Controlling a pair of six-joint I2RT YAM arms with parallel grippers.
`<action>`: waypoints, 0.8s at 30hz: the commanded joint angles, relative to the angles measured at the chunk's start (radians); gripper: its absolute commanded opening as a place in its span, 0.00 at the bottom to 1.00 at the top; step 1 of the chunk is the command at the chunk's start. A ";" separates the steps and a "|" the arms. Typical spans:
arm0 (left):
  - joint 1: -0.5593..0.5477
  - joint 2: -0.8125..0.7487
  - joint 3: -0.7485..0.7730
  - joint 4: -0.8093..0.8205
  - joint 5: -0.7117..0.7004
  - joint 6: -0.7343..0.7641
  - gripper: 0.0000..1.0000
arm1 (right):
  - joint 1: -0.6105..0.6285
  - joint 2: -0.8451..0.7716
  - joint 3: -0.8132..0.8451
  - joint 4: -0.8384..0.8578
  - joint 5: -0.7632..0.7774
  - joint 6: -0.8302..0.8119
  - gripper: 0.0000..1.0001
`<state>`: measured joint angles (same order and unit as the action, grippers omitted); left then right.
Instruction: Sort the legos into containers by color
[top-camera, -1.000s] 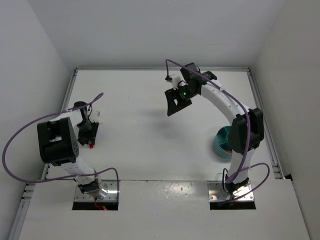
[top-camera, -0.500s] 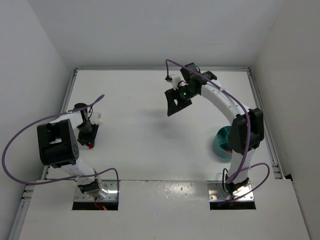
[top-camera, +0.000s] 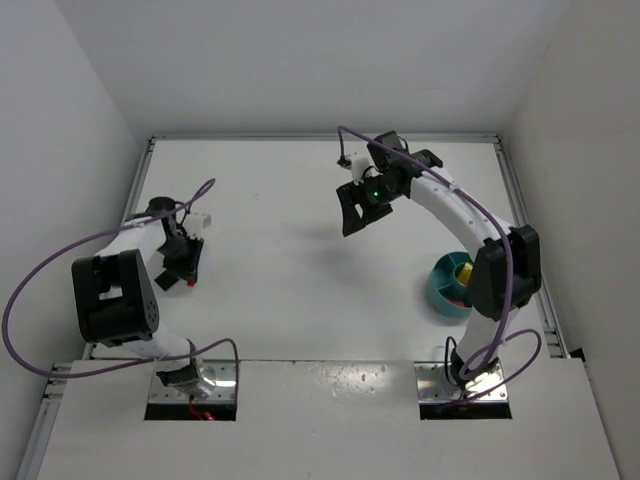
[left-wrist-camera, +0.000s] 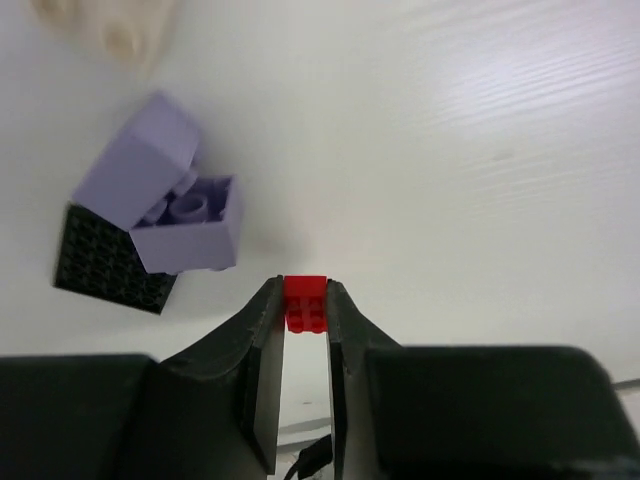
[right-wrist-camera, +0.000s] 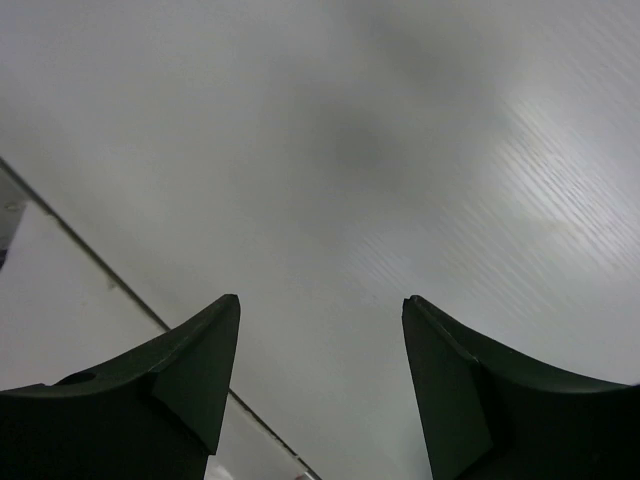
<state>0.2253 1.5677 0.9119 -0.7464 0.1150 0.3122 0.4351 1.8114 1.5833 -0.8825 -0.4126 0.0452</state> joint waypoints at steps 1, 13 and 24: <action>-0.072 -0.118 0.114 -0.019 0.195 0.021 0.04 | -0.027 -0.147 -0.038 0.069 0.162 0.001 0.66; -0.722 -0.104 0.257 0.283 0.301 -0.232 0.00 | -0.294 -0.308 -0.036 0.013 0.538 0.039 0.73; -1.027 0.221 0.536 0.567 0.409 -0.567 0.00 | -0.590 -0.393 -0.088 0.024 0.514 0.070 0.88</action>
<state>-0.7750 1.7618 1.4052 -0.3199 0.4606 -0.1143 -0.1043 1.4742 1.4792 -0.8688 0.1184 0.0895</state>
